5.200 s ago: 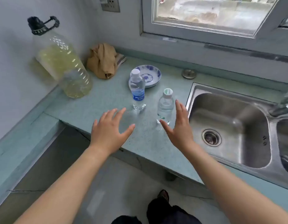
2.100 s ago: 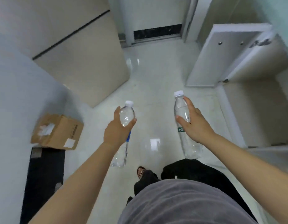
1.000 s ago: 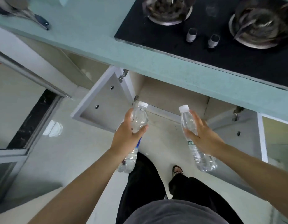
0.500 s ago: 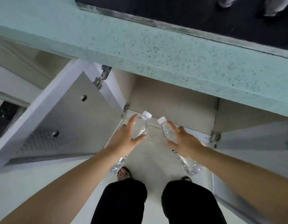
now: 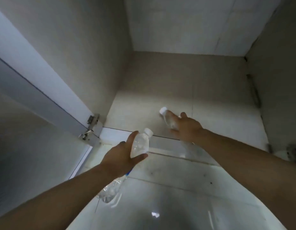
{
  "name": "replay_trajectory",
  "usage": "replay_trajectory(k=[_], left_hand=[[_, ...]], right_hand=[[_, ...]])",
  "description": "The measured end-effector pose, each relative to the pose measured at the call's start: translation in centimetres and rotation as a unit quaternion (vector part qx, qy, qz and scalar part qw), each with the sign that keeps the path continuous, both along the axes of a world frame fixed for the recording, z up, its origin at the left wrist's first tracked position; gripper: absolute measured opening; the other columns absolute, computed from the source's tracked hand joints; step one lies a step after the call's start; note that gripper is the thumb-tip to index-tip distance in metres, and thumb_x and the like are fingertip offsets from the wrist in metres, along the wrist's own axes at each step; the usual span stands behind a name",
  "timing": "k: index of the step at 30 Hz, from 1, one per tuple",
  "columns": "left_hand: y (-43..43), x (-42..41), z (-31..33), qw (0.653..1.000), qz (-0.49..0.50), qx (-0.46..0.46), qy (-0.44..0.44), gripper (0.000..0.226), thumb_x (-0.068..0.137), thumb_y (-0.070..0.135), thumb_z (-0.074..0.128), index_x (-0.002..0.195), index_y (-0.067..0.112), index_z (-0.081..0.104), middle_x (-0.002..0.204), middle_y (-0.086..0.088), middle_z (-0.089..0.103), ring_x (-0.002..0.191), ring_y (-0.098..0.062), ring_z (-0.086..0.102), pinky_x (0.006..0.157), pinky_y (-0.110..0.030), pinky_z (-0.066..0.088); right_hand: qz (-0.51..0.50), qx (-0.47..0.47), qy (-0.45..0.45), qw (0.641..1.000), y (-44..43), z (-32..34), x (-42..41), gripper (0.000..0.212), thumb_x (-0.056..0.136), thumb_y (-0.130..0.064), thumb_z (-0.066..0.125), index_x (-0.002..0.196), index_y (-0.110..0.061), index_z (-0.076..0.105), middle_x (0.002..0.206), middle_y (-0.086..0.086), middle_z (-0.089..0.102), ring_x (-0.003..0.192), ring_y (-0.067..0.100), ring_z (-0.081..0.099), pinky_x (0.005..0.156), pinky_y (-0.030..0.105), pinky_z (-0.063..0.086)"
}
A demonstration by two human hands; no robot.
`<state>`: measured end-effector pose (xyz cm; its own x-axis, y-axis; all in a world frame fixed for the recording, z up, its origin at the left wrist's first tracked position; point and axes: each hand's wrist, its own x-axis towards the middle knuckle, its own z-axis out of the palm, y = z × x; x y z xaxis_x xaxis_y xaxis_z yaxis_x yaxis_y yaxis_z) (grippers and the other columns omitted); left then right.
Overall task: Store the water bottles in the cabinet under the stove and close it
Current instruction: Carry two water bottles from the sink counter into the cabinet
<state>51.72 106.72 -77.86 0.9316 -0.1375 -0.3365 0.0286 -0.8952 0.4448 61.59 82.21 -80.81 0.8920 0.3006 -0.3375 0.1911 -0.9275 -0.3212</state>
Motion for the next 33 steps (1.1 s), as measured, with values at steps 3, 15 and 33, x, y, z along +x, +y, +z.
replay_trajectory(k=[3,15,33], left_hand=[[-0.3,-0.3,-1.7,0.999,0.024,-0.036,-0.002,0.077,0.080,0.062,0.051,0.140,0.040,0.009,0.100,-0.006,0.062,0.084,-0.020,0.062,0.076,-0.033,0.050],[-2.6,9.9,0.5,0.973,0.129,-0.138,-0.136,0.069,0.083,0.044,0.062,0.136,0.039,0.017,0.113,0.005,0.057,0.095,-0.020,0.061,0.083,-0.035,0.049],[-2.9,20.4,-1.6,0.901,0.203,-0.287,-0.255,0.089,0.079,0.022,0.072,0.143,0.031,0.012,0.130,0.003,0.048,0.107,-0.013,0.051,0.088,-0.026,0.041]], right_hand=[[-0.066,0.009,-0.055,0.996,0.0,-3.3,0.3,0.064,0.086,-0.042,0.049,0.137,-0.044,0.011,0.108,0.013,0.047,0.080,0.031,0.056,0.071,0.037,0.045],[-0.091,0.083,-0.078,0.989,-0.9,-5.5,0.7,0.067,0.086,-0.045,0.048,0.142,-0.039,0.012,0.115,0.012,0.042,0.097,0.031,0.051,0.076,0.037,0.047],[-0.094,-0.010,-0.209,0.973,0.2,-6.2,-0.2,0.057,0.073,-0.047,0.050,0.128,-0.032,0.045,0.085,0.007,0.059,0.070,0.026,0.057,0.053,0.034,0.044]])
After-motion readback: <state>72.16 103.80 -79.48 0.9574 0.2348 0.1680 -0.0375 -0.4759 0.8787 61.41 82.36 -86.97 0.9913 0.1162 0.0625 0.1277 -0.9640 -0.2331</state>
